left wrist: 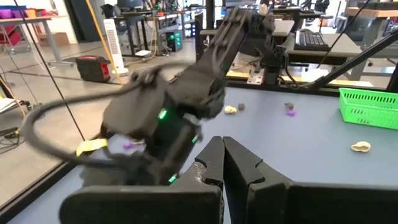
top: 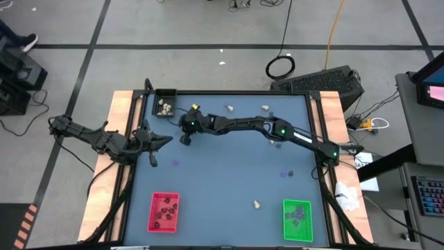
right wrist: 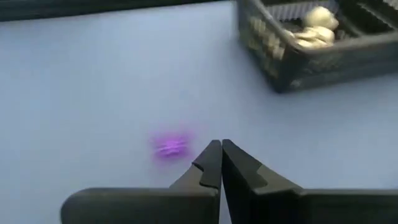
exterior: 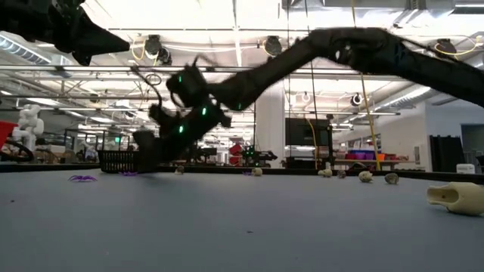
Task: Sort Halloween decoration
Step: Adjust the black bin
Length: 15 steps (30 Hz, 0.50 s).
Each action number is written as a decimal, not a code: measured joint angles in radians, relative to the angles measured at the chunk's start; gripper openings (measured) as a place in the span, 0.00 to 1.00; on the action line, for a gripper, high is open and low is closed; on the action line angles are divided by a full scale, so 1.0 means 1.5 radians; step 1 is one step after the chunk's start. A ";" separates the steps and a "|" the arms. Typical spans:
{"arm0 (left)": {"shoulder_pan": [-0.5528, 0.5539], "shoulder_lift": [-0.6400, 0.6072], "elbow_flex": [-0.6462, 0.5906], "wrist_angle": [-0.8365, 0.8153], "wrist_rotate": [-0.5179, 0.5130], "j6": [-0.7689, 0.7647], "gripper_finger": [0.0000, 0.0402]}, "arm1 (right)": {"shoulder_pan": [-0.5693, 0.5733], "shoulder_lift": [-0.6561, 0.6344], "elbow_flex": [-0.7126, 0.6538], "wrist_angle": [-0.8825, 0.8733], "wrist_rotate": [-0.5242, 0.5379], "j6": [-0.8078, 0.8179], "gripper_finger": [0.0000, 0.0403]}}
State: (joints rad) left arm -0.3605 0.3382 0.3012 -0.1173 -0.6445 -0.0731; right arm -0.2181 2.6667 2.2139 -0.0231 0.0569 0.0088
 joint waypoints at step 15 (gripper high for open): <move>0.002 0.011 0.000 0.002 -0.008 0.000 0.00 | 0.018 -0.413 -0.574 0.159 0.018 0.038 0.00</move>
State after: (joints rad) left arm -0.3581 0.3543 0.3012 -0.1143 -0.6564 -0.0731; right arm -0.1907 2.0466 1.3531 0.2149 0.0844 0.0655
